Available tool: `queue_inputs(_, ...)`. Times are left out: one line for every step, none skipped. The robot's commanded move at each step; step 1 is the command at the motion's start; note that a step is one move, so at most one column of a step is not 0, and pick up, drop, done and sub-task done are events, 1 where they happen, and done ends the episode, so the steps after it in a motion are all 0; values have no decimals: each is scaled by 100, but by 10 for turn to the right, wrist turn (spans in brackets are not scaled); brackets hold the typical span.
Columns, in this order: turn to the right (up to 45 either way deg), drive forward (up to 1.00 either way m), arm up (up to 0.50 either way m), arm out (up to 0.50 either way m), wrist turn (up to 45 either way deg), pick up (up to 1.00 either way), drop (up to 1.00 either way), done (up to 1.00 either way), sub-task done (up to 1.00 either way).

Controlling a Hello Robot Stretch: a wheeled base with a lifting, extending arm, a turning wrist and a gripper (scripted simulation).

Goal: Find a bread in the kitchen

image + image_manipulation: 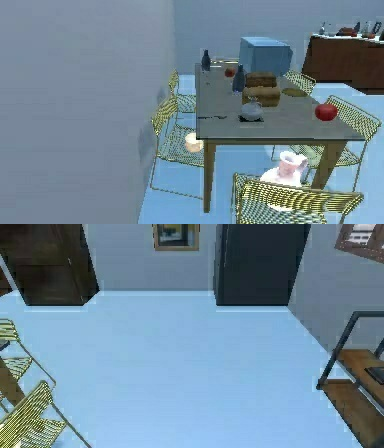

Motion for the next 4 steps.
queue_inputs(-90, 0, 0, 0, 0, 0, 0, 0, 0)
queue_inputs(0, 50, 0, 0, 0, 0, 0, 0, 0)
queue_inputs(390, 0, 0, 0, 0, 0, 0, 0, 0)
queue_inputs(0, 0, 0, 0, 0, 0, 0, 100, 0)
